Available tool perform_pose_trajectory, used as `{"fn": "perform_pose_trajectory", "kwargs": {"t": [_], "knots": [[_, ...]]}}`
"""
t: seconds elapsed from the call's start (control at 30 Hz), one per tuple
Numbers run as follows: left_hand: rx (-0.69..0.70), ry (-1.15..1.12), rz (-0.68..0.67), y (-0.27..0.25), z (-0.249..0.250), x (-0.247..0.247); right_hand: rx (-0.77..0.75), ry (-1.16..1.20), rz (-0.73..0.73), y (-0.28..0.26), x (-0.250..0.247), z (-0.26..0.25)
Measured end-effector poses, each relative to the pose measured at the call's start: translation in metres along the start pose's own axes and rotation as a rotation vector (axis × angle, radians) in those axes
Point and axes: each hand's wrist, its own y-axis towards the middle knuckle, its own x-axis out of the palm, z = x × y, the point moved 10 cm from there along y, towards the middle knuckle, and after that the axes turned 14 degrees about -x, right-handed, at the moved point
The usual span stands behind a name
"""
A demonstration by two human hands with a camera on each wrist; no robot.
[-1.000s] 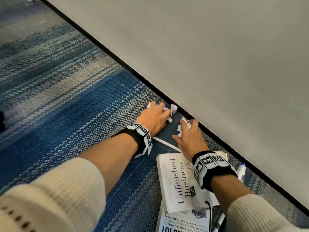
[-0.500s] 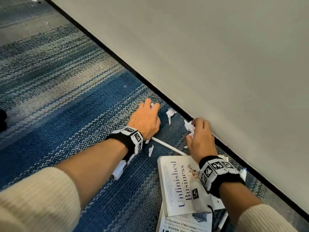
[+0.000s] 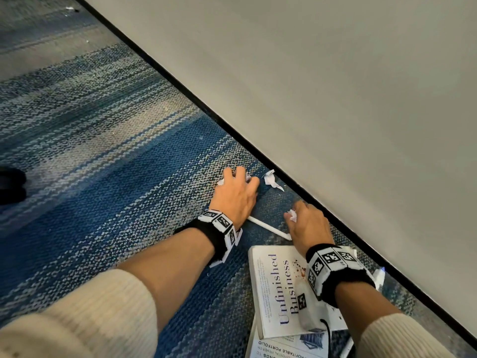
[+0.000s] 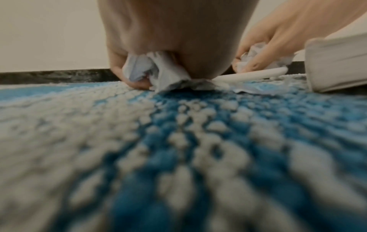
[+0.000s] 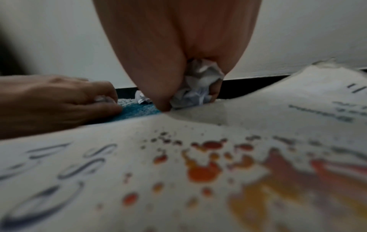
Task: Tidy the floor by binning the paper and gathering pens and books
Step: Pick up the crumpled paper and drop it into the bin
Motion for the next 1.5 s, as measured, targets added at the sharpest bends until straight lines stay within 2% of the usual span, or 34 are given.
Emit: {"fn": "perform_pose_trajectory", "kwargs": {"t": [0.17, 0.37, 0.43, 0.53, 0.6, 0.7, 0.8, 0.93, 1.1, 1.2, 1.37, 1.5], "knots": [[-0.01, -0.077, -0.16, 0.011, -0.013, 0.011, -0.085, 0.027, 0.119, 0.002, -0.024, -0.023], [-0.149, -0.34, -0.101, 0.008, -0.063, -0.016, -0.188, 0.117, 0.14, 0.028, -0.025, -0.057], [-0.09, -0.31, -0.127, -0.006, -0.067, -0.02, -0.215, 0.065, 0.088, 0.041, -0.013, -0.064], [0.094, -0.148, -0.238, -0.036, -0.053, -0.007, -0.209, -0.014, 0.005, 0.053, 0.005, -0.061], [0.194, -0.053, -0.299, -0.055, -0.042, 0.003, -0.21, -0.048, 0.011, 0.057, 0.007, -0.059], [0.245, 0.001, -0.293, -0.066, -0.034, 0.009, -0.144, -0.078, 0.049, 0.057, 0.0, -0.05], [0.339, 0.031, -0.258, -0.073, -0.02, 0.006, -0.12, -0.097, -0.037, 0.048, 0.006, -0.04], [0.427, 0.096, -0.319, -0.079, -0.005, 0.008, -0.143, -0.063, -0.01, 0.024, -0.01, -0.032], [0.433, 0.006, -0.274, -0.077, 0.028, -0.017, -0.111, -0.038, 0.063, -0.029, -0.057, -0.014], [0.525, -0.067, -0.248, -0.087, 0.084, -0.048, -0.011, -0.028, 0.076, -0.08, -0.089, 0.012], [0.872, -0.153, -0.252, -0.152, 0.225, -0.109, 0.262, 0.044, 0.11, -0.227, -0.154, 0.068], [1.222, -0.11, -0.284, -0.263, 0.321, -0.155, 0.482, 0.124, 0.11, -0.382, -0.178, 0.098]]}}
